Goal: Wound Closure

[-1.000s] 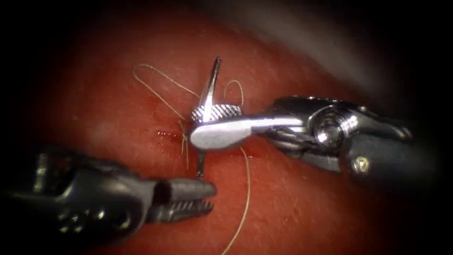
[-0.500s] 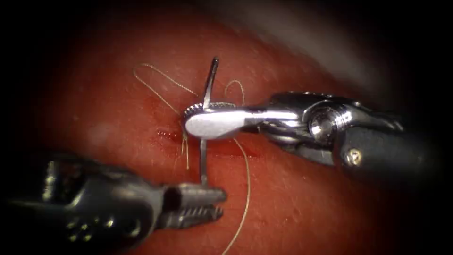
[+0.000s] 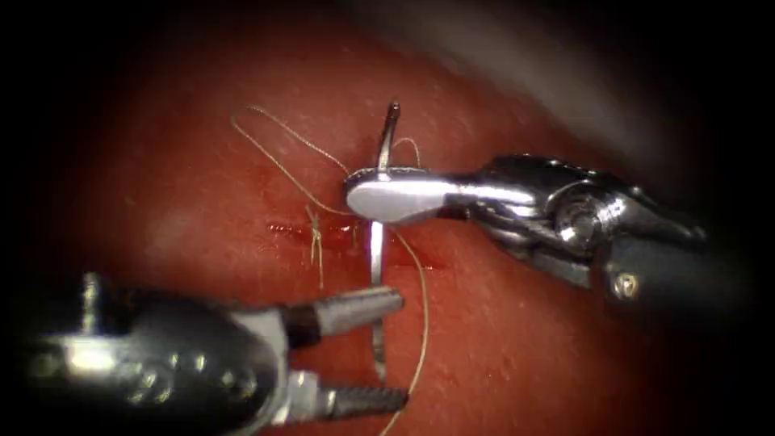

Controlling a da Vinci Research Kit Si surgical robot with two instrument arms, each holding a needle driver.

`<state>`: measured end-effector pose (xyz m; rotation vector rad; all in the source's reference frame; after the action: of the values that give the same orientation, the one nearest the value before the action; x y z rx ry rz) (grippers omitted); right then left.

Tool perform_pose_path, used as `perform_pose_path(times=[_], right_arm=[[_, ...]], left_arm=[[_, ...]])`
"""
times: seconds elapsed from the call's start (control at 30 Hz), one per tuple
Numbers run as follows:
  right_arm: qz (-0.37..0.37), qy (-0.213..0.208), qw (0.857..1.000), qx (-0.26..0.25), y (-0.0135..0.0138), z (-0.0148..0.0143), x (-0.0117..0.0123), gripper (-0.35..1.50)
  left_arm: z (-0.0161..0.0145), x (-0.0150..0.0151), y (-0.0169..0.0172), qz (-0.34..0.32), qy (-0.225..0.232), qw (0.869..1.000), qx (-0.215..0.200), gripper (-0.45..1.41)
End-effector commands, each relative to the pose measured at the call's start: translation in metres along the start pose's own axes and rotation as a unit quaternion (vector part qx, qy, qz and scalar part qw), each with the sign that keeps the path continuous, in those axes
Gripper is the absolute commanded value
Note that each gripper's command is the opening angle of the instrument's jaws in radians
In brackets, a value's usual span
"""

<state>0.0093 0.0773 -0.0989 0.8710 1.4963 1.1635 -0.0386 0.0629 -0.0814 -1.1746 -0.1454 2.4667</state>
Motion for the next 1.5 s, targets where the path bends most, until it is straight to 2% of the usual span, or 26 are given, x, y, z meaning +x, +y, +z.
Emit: perform_pose_path(times=[0.03,0.1,0.2,0.37,0.4,0.43,0.47,0.53,0.6,0.63,0.7,0.73,0.9,1.03,1.2,1.23,1.33,1.5], right_arm=[[-0.014,0.003,1.000,-0.005,0.0007,0.0002,0.0000,-0.35],[-0.052,0.010,0.998,-0.017,0.0010,-0.0002,0.0002,-0.35],[-0.092,0.020,0.995,-0.021,0.0014,-0.0001,0.0002,-0.35],[-0.184,0.044,0.982,-0.016,0.0014,0.0005,0.0001,-0.35],[-0.216,0.046,0.975,-0.019,0.0015,0.0008,0.0001,-0.35],[-0.251,0.056,0.966,-0.021,0.0018,0.0010,0.0004,-0.35],[-0.251,0.056,0.966,-0.021,0.0018,0.0010,0.0004,-0.35],[-0.289,0.071,0.955,-0.021,0.0023,0.0011,0.0008,-0.35],[-0.325,0.077,0.942,-0.027,0.0028,0.0009,0.0013,-0.35],[-0.353,0.077,0.932,-0.032,0.0031,0.0008,0.0017,-0.35],[-0.359,0.077,0.930,-0.033,0.0032,0.0007,0.0017,-0.35],[-0.369,0.076,0.926,-0.035,0.0033,0.0005,0.0019,-0.35],[-0.382,0.070,0.921,-0.035,0.0032,-0.0003,0.0022,-0.35],[-0.392,0.058,0.918,-0.038,0.0032,-0.0013,0.0024,-0.35],[-0.398,0.054,0.915,-0.032,0.0031,-0.0013,0.0023,-0.35],[-0.400,0.053,0.914,-0.032,0.0029,-0.0011,0.0022,-0.35],[-0.400,0.053,0.915,-0.031,0.0028,-0.0010,0.0023,-0.35],[-0.400,0.053,0.914,-0.032,0.0024,-0.0009,0.0025,-0.35]], left_arm=[[0.0002,-0.0001,0.0002,-0.023,0.012,0.999,-0.027,0.78],[-0.0006,-0.0001,0.0004,-0.061,0.023,0.996,-0.068,0.78],[-0.0015,-0.0003,0.0005,-0.079,0.031,0.990,-0.114,0.76],[-0.0015,-0.0011,-0.0010,-0.097,0.027,0.988,-0.115,0.66],[-0.0014,-0.0017,-0.0018,-0.106,0.026,0.987,-0.119,0.52],[-0.0010,-0.0029,-0.0031,-0.140,0.021,0.982,-0.125,0.25],[-0.0010,-0.0029,-0.0031,-0.140,0.021,0.982,-0.125,0.25],[-0.0005,-0.0047,-0.0040,-0.158,0.010,0.979,-0.129,0.18],[0.0004,-0.0070,-0.0041,-0.164,-0.019,0.978,-0.131,0.16],[0.0016,-0.0096,-0.0038,-0.157,-0.051,0.977,-0.132,0.17],[0.0020,-0.0102,-0.0038,-0.154,-0.056,0.978,-0.132,0.17],[0.0033,-0.0115,-0.0041,-0.153,-0.063,0.978,-0.128,0.17],[0.0042,-0.0111,-0.0054,-0.153,-0.063,0.978,-0.130,0.15],[0.0050,-0.0105,-0.0062,-0.153,-0.070,0.979,-0.113,0.14],[0.0062,-0.0110,-0.0067,-0.146,-0.124,0.977,-0.094,0.11],[0.0069,-0.0114,-0.0068,-0.146,-0.154,0.973,-0.085,0.04],[0.0071,-0.0116,-0.0068,-0.150,-0.168,0.971,-0.083,0.03],[0.0077,-0.0120,-0.0076,-0.185,-0.198,0.960,-0.068,-0.16]])
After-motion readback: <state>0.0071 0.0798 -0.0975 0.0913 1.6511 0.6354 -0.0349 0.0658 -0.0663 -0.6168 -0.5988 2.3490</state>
